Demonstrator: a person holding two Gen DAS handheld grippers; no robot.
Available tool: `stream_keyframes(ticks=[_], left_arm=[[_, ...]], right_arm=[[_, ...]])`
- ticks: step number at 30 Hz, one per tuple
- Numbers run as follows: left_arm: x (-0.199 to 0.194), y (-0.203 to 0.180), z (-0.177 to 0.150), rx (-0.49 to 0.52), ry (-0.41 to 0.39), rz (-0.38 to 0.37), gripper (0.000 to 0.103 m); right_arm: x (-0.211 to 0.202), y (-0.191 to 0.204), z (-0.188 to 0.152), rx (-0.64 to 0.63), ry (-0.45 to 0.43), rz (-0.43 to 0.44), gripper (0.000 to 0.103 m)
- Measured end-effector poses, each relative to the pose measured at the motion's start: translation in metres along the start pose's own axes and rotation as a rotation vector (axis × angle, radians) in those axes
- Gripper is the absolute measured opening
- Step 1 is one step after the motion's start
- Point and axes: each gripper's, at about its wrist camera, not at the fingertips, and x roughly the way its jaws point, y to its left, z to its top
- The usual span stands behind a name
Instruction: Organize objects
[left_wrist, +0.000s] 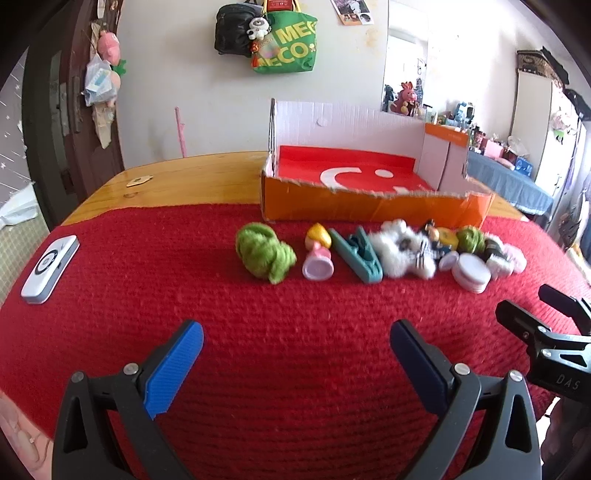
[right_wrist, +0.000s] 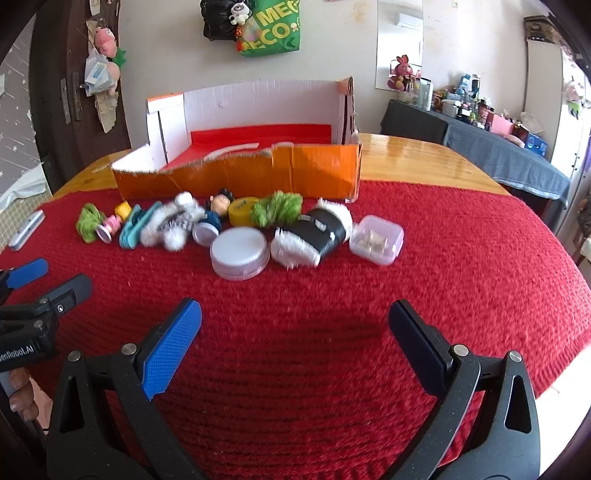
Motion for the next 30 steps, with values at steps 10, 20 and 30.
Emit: stream_keyframes(ticks=[10, 20, 30], left_arm=[[0.01, 0.026, 0.049, 0.002, 0.162, -0.22, 0.103], [0.042, 0.058, 0.071, 0.073, 0.287, -0.261, 0.103], [0.068, 0.063, 0.076, 0.204, 0.386, -0.424, 0.09]], right_arm=[[-0.004, -0.032, 0.047, -0.098, -0.026, -0.036, 0.103], [0.029, -0.07, 0.066, -0.292, 0.057, 0.09, 0.103], [0.059, -0.094, 0.061, -0.34, 0.149, 0.232, 0.103]])
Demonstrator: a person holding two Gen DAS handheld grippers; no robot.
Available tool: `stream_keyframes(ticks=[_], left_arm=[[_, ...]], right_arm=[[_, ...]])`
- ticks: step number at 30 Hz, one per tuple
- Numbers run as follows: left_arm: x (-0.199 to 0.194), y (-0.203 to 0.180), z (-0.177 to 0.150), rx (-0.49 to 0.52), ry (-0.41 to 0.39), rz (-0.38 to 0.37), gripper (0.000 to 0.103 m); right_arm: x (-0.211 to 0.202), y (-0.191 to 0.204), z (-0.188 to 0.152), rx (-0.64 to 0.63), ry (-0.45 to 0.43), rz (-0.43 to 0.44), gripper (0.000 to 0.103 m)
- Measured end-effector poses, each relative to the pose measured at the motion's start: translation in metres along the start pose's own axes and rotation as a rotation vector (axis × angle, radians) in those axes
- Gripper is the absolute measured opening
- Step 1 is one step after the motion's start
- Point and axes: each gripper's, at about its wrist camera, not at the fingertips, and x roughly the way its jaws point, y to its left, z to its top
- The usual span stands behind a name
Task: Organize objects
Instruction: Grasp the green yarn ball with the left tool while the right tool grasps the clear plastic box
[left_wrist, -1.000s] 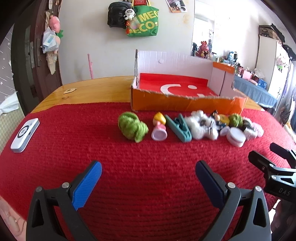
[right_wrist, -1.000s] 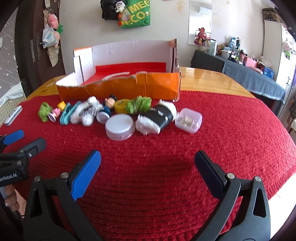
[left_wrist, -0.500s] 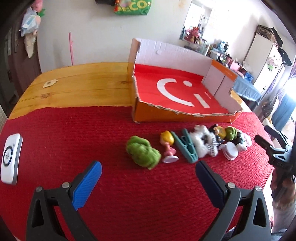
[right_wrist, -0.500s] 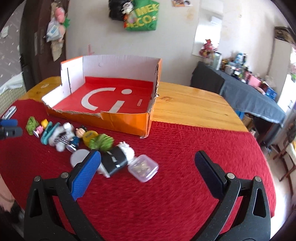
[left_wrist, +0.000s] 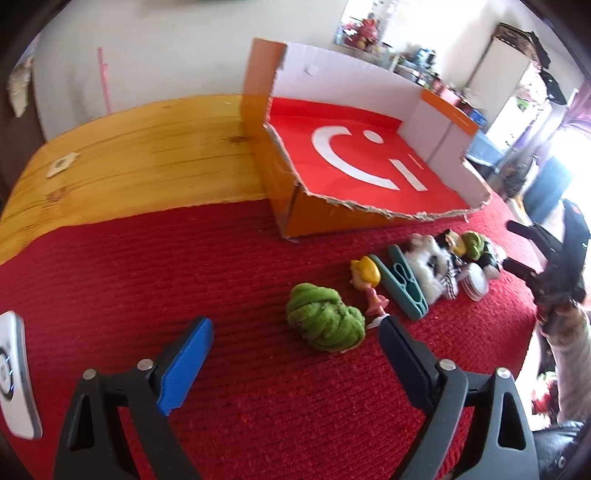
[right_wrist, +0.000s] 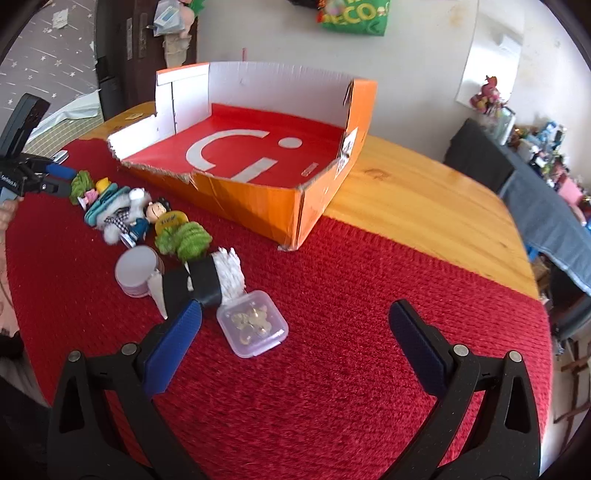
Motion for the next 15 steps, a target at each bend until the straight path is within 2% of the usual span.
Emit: stream_keyframes(ticks=[4, 7, 10, 12, 13, 14, 15], left_arm=[[-0.002, -0.003, 0.0, 0.083, 0.019, -0.056, 0.09], [-0.004, -0.007, 0.0, 0.136, 0.035, -0.095, 0.089], [-0.001, -0.01, -0.001, 0.18, 0.043, -0.097, 0.085], [0.003, -0.009, 0.001, 0.182, 0.047, -0.103, 0.082], [0.004, -0.01, 0.002, 0.198, 0.041, -0.117, 0.08], [0.003, -0.01, 0.002, 0.206, 0.036, -0.127, 0.077], [0.004, -0.011, 0.003, 0.212, 0.033, -0.134, 0.071]], right_arm=[[0.007, -0.006, 0.0, -0.011, 0.019, 0.048, 0.102], [0.009, -0.007, 0.001, -0.028, 0.031, 0.083, 0.095], [0.012, -0.008, 0.0, -0.049, 0.057, 0.101, 0.08], [0.016, -0.005, -0.001, -0.06, 0.07, 0.108, 0.065], [0.017, -0.007, -0.001, -0.058, 0.072, 0.119, 0.064], [0.015, -0.006, -0.002, -0.057, 0.067, 0.125, 0.058], [0.014, -0.006, -0.003, -0.057, 0.066, 0.135, 0.048]])
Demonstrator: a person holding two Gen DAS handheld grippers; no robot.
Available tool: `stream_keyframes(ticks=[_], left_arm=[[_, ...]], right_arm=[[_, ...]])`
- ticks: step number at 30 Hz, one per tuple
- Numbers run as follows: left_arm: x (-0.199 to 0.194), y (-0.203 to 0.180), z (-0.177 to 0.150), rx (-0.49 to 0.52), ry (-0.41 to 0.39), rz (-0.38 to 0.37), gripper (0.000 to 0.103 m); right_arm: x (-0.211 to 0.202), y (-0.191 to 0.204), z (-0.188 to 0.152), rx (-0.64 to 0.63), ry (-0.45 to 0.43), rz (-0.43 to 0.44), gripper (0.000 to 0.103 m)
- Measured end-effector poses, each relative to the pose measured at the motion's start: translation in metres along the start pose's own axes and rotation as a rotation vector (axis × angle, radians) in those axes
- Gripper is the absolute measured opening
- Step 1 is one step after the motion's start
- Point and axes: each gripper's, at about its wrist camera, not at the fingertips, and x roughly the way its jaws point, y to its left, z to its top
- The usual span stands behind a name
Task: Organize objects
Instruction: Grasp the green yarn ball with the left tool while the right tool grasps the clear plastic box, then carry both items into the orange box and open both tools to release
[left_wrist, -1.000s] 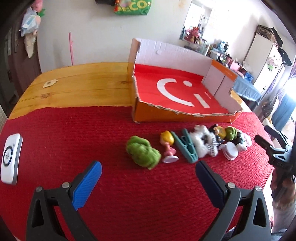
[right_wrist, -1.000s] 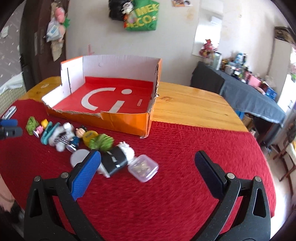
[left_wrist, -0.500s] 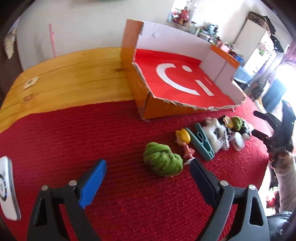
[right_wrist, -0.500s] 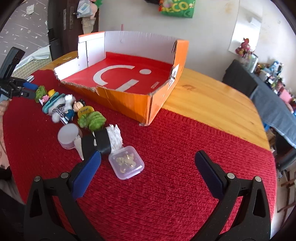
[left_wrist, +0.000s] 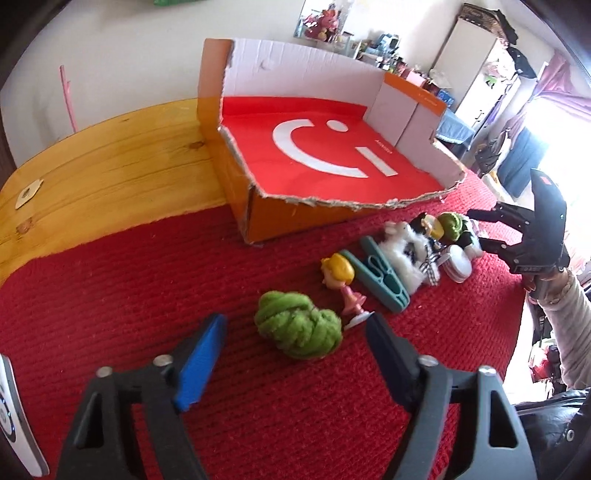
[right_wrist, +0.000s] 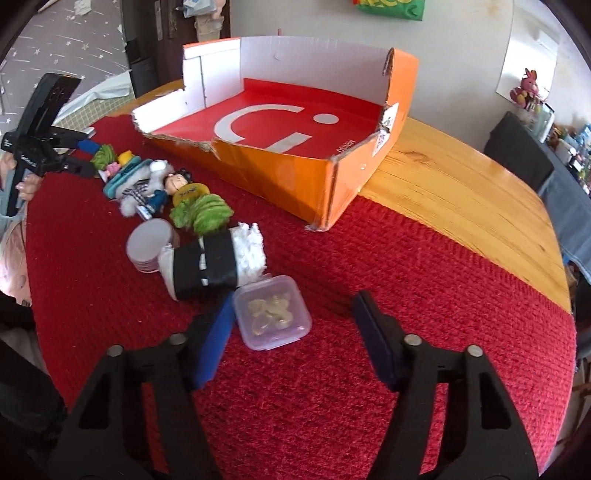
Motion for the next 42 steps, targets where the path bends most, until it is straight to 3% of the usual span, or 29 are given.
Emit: stream_keyframes(ticks=[2, 3, 4, 9, 19, 28, 36, 42], left_arm=[[0.0, -0.002, 0.0, 0.017, -0.006, -0.055, 0.056], [0.001, -0.004, 0.001, 0.018, -0.006, -0.082, 0.041], [0.001, -0.005, 0.0, 0.026, 0.002, -0.108, 0.039], [0.001, -0.013, -0.005, 0.077, -0.008, -0.093, 0.038], [-0.032, -0.02, -0.007, 0.161, -0.065, -0.158, 0.037], [-0.044, -0.027, -0.004, 0.228, -0.082, -0.199, 0.037], [-0.057, -0.042, 0.036, 0.263, -0.155, -0.204, 0.037], [-0.029, -0.063, 0.078, 0.327, -0.094, -0.205, 0.037]], right_arm=[[-0.001, 0.002, 0.0, 0.001, -0.003, 0.014, 0.037], [-0.002, 0.004, 0.0, -0.001, -0.002, 0.007, 0.037], [-0.003, 0.006, -0.001, -0.005, -0.004, 0.003, 0.037], [-0.01, 0.013, -0.005, -0.001, -0.029, -0.008, 0.037], [-0.047, 0.015, 0.008, 0.042, -0.133, -0.017, 0.037], [-0.052, 0.022, 0.017, 0.042, -0.15, -0.04, 0.037], [-0.051, 0.021, 0.064, 0.031, -0.2, -0.043, 0.037], [-0.017, 0.011, 0.112, 0.009, -0.138, -0.08, 0.037]])
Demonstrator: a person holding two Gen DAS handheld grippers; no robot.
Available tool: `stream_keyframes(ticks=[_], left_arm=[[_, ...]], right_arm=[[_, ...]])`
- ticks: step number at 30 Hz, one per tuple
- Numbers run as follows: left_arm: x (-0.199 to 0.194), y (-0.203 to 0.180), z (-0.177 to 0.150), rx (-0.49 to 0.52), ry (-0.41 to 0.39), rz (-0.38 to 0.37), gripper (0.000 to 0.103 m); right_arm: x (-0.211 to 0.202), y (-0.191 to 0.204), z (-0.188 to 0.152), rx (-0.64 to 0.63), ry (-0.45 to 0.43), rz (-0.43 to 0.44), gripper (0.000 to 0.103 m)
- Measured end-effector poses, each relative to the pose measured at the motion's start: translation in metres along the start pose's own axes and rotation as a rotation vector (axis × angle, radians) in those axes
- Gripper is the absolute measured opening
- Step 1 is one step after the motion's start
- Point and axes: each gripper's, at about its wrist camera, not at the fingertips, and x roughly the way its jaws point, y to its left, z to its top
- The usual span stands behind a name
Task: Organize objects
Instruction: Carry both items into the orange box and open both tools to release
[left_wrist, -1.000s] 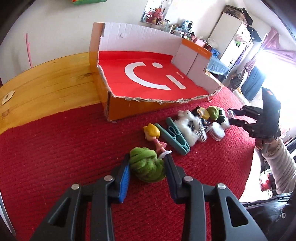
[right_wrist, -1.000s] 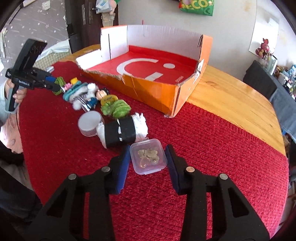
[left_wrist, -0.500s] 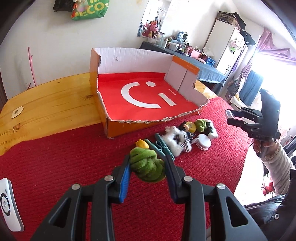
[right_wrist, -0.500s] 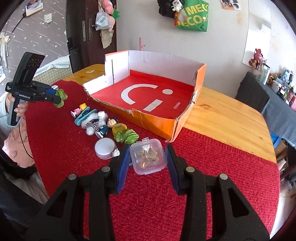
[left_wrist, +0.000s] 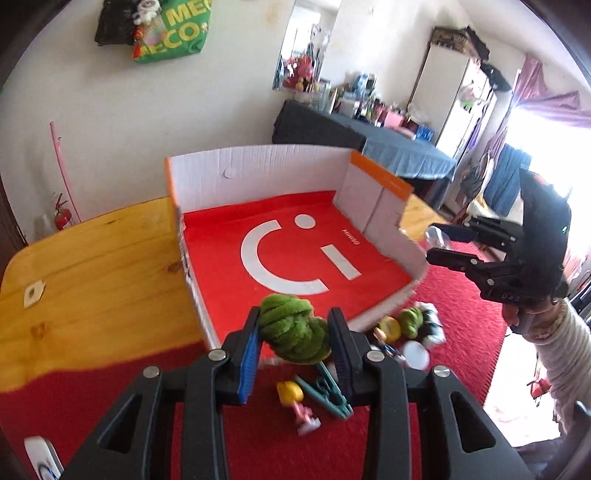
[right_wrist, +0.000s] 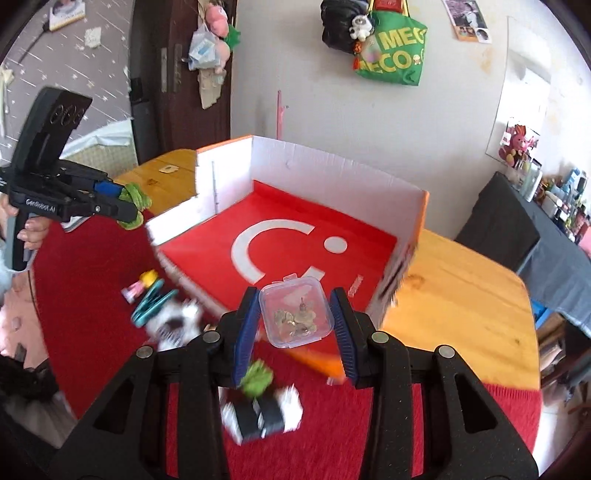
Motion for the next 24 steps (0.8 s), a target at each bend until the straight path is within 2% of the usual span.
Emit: stream_keyframes(ticks=[7, 13, 24], left_arm=[[0.054, -0.002, 0.028, 0.078, 0.142, 0.035, 0.037], [0.086, -0.011, 0.032, 0.162, 0.234, 0.072, 0.037], [0.113, -0.035, 0.035, 0.324, 0.35, 0.11, 0.037]], right_arm=[[0.059, -0.02, 0.024, 0.044, 0.168, 0.024, 0.037], [0.097, -0.022, 0.028, 0.027, 0.298, 0.032, 0.037], [0.135, -0.009, 0.035, -0.021, 0.463, 0.043, 0.037]])
